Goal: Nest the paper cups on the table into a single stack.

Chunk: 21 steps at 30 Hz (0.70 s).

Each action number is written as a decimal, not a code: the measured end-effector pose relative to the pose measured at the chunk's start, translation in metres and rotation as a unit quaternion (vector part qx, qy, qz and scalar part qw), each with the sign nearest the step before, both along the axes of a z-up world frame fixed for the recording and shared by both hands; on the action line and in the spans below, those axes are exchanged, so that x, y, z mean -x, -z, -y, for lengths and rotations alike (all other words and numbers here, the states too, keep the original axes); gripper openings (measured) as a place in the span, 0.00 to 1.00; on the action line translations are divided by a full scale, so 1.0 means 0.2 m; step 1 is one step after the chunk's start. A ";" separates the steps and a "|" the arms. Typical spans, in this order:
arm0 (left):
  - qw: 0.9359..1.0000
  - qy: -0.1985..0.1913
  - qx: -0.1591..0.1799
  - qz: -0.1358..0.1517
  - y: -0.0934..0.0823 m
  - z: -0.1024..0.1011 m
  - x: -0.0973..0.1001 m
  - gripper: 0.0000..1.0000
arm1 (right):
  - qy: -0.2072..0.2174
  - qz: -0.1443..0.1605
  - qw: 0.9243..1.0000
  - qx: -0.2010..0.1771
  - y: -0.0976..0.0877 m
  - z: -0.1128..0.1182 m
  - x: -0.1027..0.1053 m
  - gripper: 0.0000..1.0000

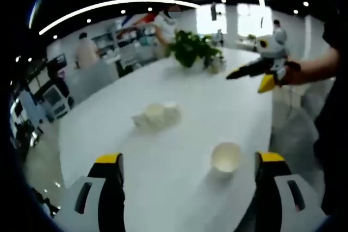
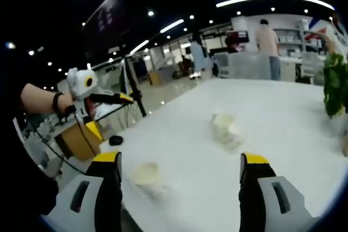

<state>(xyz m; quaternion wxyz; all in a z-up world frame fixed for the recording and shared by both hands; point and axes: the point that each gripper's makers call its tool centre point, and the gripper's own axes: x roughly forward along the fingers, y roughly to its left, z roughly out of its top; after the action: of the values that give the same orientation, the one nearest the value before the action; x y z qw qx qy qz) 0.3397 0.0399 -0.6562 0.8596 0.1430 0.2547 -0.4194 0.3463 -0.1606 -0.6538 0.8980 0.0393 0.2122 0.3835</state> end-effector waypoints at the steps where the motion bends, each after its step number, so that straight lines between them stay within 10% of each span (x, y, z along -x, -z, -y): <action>1: 1.000 -0.001 -0.002 0.001 0.00 -0.01 0.00 0.99 | 0.003 0.011 1.000 0.005 -0.01 0.01 -0.02 0.87; 21: 0.999 0.000 0.028 0.032 0.07 -0.10 -0.01 0.99 | 0.031 0.014 0.997 0.068 0.09 0.06 -0.33 0.75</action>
<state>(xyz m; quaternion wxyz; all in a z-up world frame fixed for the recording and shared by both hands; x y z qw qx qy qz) 0.3412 0.0601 -0.6698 0.8711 0.1319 0.2148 -0.4214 0.4127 -0.1720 -0.6711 0.9126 -0.0207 0.2244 0.3410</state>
